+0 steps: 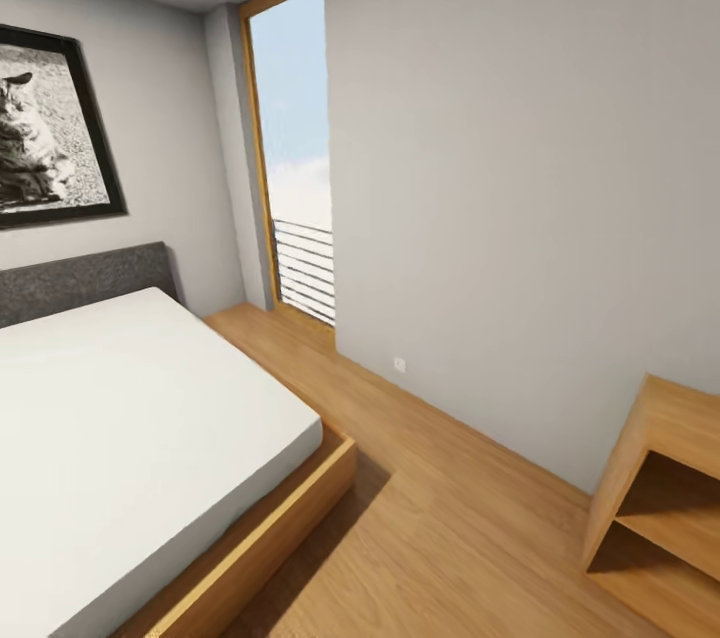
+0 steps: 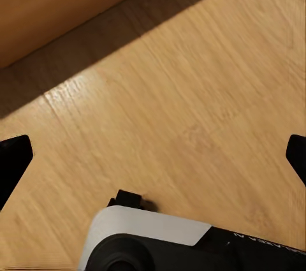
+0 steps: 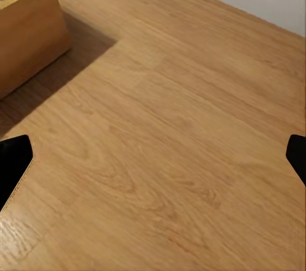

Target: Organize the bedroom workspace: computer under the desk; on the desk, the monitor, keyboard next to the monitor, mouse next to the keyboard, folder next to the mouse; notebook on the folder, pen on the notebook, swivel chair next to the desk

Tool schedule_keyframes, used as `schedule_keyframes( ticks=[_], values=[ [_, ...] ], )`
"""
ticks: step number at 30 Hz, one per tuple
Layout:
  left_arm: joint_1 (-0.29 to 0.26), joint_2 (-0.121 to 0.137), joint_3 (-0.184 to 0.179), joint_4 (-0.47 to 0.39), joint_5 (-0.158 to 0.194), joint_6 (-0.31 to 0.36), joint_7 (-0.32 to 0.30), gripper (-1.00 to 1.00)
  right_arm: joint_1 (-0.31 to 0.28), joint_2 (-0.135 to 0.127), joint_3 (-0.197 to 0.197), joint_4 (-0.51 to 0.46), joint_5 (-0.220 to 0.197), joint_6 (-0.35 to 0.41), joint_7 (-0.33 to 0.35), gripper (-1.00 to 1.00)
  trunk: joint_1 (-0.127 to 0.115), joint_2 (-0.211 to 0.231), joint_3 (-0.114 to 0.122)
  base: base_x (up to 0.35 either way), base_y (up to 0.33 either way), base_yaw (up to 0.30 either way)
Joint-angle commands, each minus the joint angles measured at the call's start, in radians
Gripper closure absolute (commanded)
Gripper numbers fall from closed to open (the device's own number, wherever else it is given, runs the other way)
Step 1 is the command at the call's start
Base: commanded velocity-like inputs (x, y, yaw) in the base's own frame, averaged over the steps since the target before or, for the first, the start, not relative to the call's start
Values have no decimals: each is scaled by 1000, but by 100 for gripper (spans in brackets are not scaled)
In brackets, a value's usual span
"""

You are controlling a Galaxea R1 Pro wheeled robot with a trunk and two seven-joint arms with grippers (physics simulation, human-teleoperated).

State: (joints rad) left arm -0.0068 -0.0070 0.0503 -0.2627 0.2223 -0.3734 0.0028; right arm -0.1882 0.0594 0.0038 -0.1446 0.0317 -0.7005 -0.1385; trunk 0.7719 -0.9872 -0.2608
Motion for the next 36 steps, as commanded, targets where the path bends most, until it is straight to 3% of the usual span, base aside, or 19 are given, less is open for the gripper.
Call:
schedule_keyframes(
  ticks=[1, 36],
  values=[
    [0, -1, 5, 0, -3, -2, 0, -100, -1, 0, 1, 0, 4, -2, -6, -100, 0, -1, -1, 0, 0, 284],
    [0, 2, 3, 23, -1, -4, 2, -100, -1, 0, 1, 0, 4, -2, -6, -100, 0, -1, -1, 0, 0, 284]
  ],
)
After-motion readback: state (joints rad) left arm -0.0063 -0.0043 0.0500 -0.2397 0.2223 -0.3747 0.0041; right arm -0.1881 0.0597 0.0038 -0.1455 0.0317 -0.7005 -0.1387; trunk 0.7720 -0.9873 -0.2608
